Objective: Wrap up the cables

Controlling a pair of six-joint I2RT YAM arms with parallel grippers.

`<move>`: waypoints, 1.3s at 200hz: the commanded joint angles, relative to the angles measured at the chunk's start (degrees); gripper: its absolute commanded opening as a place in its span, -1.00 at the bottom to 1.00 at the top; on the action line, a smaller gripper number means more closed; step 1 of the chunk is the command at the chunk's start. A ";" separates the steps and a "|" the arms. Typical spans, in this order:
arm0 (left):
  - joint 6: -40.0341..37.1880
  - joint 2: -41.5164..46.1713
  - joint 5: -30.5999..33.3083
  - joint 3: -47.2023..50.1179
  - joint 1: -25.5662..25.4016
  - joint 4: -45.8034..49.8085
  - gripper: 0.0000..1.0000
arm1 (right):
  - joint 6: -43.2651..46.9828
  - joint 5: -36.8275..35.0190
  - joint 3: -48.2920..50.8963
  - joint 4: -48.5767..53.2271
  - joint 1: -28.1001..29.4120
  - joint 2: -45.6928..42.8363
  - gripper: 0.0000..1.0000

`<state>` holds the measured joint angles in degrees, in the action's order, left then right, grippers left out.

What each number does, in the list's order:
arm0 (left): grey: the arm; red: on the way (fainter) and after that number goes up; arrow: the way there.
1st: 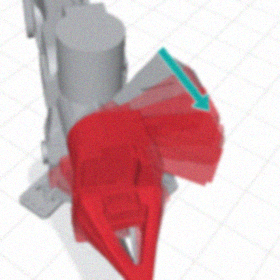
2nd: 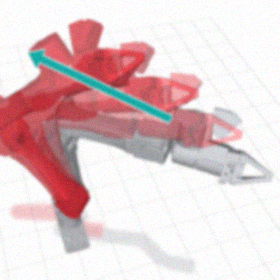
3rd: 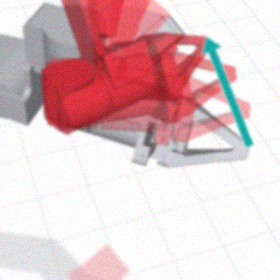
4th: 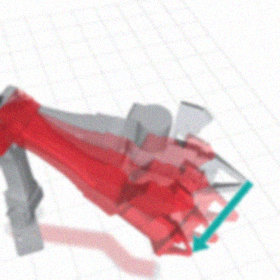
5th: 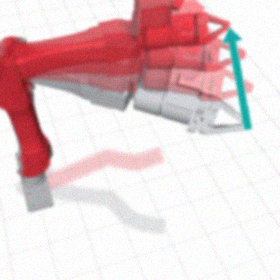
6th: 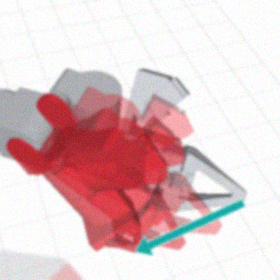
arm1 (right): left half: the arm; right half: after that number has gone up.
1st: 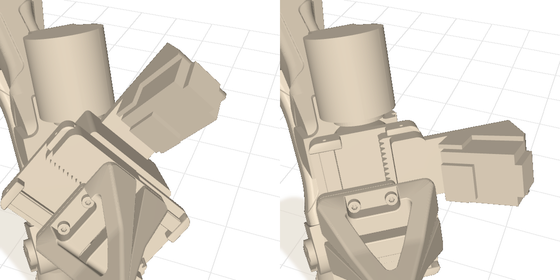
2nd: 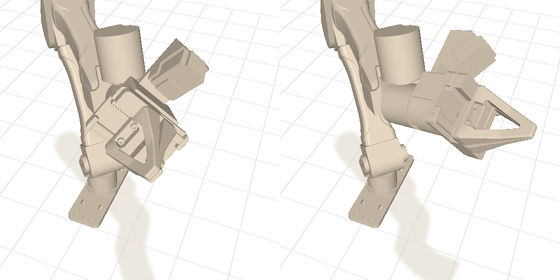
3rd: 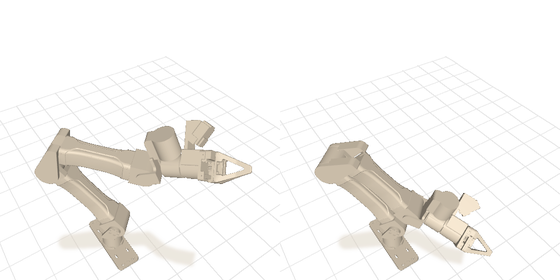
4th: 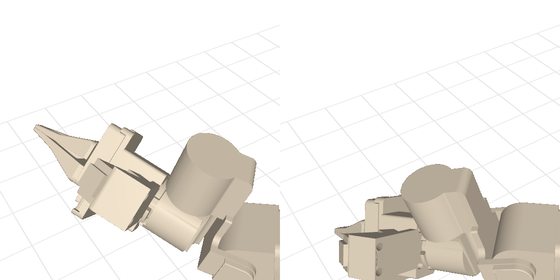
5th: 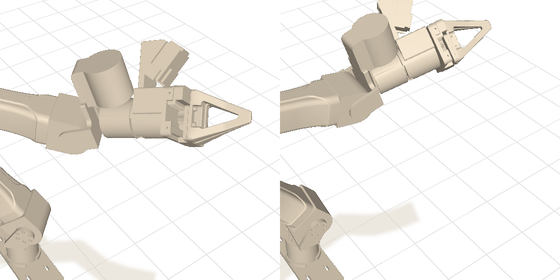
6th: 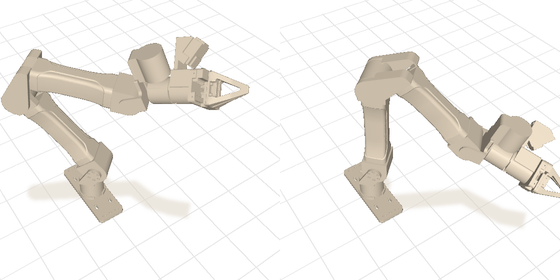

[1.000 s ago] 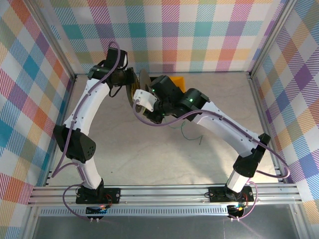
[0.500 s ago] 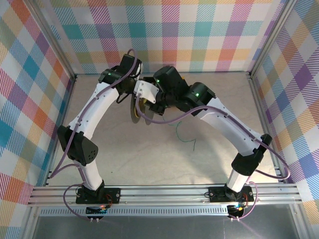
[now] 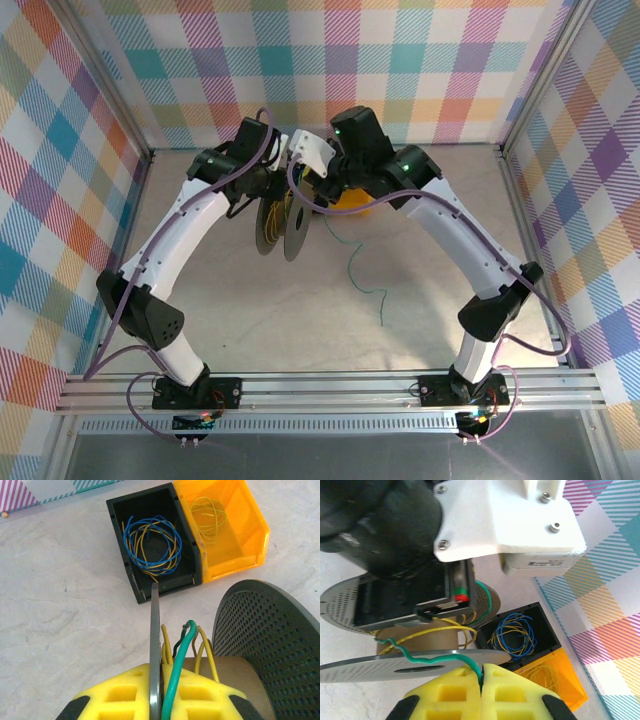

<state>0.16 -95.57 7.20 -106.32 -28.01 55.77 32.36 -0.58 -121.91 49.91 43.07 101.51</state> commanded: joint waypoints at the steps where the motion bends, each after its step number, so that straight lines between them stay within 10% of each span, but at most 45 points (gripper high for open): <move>1: -4.05 2.39 2.11 0.94 -0.70 4.70 -1.00 | -1.22 -1.76 -4.04 -6.32 -3.26 1.07 -1.00; 196: -6.49 6.98 -1.10 -6.68 -2.14 11.07 -1.00 | -6.95 7.74 -1.99 -8.62 -17.64 9.77 -1.00; 260: -5.61 6.89 -1.47 -9.92 -2.09 11.56 -1.00 | -9.85 10.29 5.69 -12.14 -18.02 7.73 -0.56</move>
<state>-4.14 -92.82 6.61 -112.60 -29.63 59.61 25.06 17.08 -119.20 43.20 29.89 110.59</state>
